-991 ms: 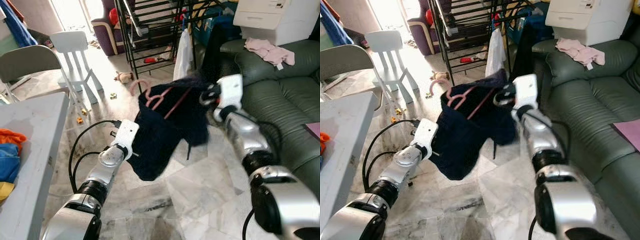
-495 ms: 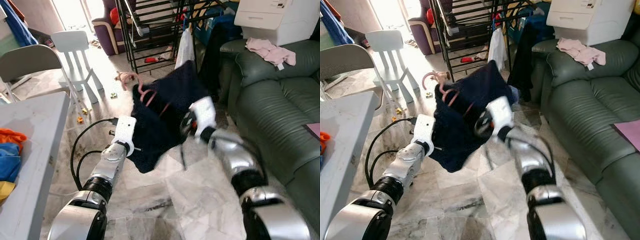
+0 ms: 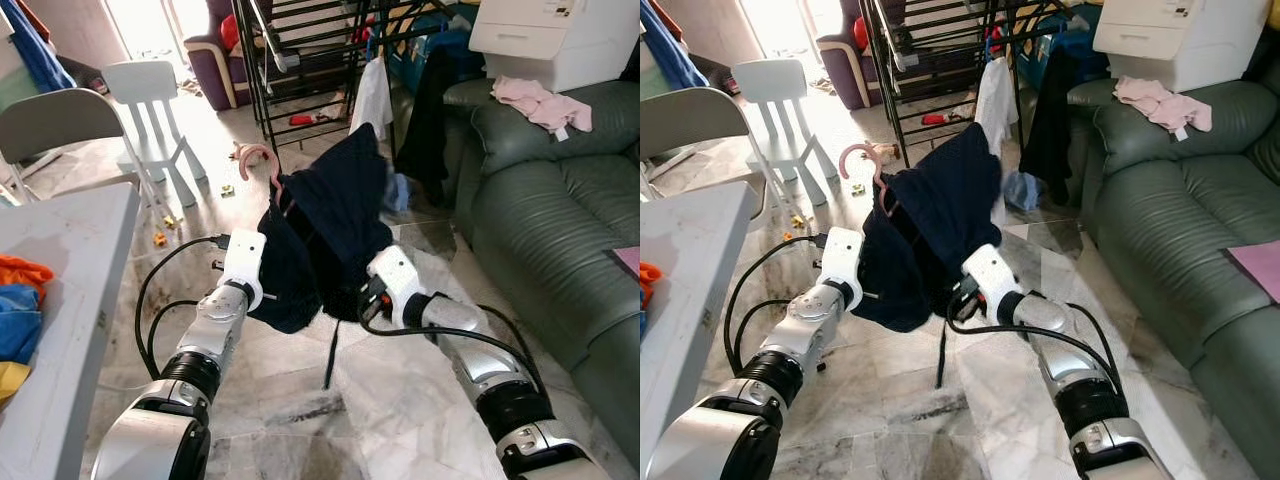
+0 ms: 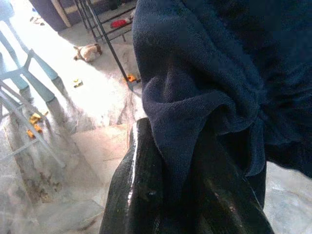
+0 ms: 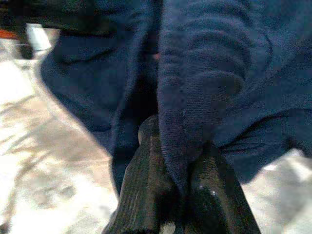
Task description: Hang hanger
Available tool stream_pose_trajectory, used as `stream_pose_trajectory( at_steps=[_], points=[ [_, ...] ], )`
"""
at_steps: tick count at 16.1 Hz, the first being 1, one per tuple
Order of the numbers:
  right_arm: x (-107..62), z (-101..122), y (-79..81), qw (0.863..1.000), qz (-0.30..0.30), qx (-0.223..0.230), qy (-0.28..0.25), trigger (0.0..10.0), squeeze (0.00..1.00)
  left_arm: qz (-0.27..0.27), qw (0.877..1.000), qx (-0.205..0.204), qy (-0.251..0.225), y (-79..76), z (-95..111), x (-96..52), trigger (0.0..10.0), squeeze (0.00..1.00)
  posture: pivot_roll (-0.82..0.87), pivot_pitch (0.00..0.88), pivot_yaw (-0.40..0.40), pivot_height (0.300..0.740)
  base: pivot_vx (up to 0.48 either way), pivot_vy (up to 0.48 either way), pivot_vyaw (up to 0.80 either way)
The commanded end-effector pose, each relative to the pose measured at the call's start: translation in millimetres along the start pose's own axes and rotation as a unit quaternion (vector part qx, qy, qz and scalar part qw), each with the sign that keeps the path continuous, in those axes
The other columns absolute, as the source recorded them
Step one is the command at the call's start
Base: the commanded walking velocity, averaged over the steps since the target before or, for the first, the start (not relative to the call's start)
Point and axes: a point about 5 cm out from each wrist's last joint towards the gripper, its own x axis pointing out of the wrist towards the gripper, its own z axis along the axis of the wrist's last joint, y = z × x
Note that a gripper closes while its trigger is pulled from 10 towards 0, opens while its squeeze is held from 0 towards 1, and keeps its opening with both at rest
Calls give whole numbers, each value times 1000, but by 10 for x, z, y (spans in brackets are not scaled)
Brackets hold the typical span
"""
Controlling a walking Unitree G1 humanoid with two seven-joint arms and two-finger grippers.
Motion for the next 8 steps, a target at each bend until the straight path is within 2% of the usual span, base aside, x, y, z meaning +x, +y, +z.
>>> stream_pose_trajectory(
  at_steps=[1, 2, 3, 4, 5, 6, 7, 8],
  points=[
    [-13, 40, -58, 1000, -25, -8, -6, 10000, 0, 31, 998, -2, -49, 190, 177, -12, 0, 0, -130, 0, 88, 740, 0, 0, 0],
    [-30, 63, -84, 999, -46, -8, -17, 10000, 0, 33, 998, -9, -52, 218, 153, -34, 0, 0, -130, 0, 91, 740, 0, 0, 0],
    [-48, 93, -108, 997, -63, -11, -31, 10000, 510, 35, 998, -13, -54, 250, 132, -57, 706, 0, -130, 0, 91, 740, 0, 0, 0],
    [-91, 150, -149, 995, -82, -17, -59, 10000, 1000, 43, 997, -19, -56, 353, 59, -129, 1098, 0, -123, 0, 86, 740, 0, 0, 0],
    [-102, 175, -150, 994, -78, -22, -68, 10000, 1000, 48, 997, -17, -53, 413, 15, -166, 1765, 0, -118, 0, 80, 740, 0, 0, 0],
    [-106, 219, -113, 995, -47, -27, -82, 10000, 1000, 63, 997, -19, -39, 531, -73, -223, 2275, 0, -116, 0, 76, 740, 0, 0, 0],
    [-104, 241, -87, 995, -32, -43, -85, 10000, 1000, 64, 997, -18, -41, 564, -81, -237, 1804, 0, -116, 0, 72, 740, 0, 0, 0],
    [-102, 266, -57, 994, -16, -57, -90, 10000, 1000, 59, 997, -6, -45, 577, -73, -245, 1765, 0, -116, 0, 72, 740, 0, 0, 0]
  ],
)
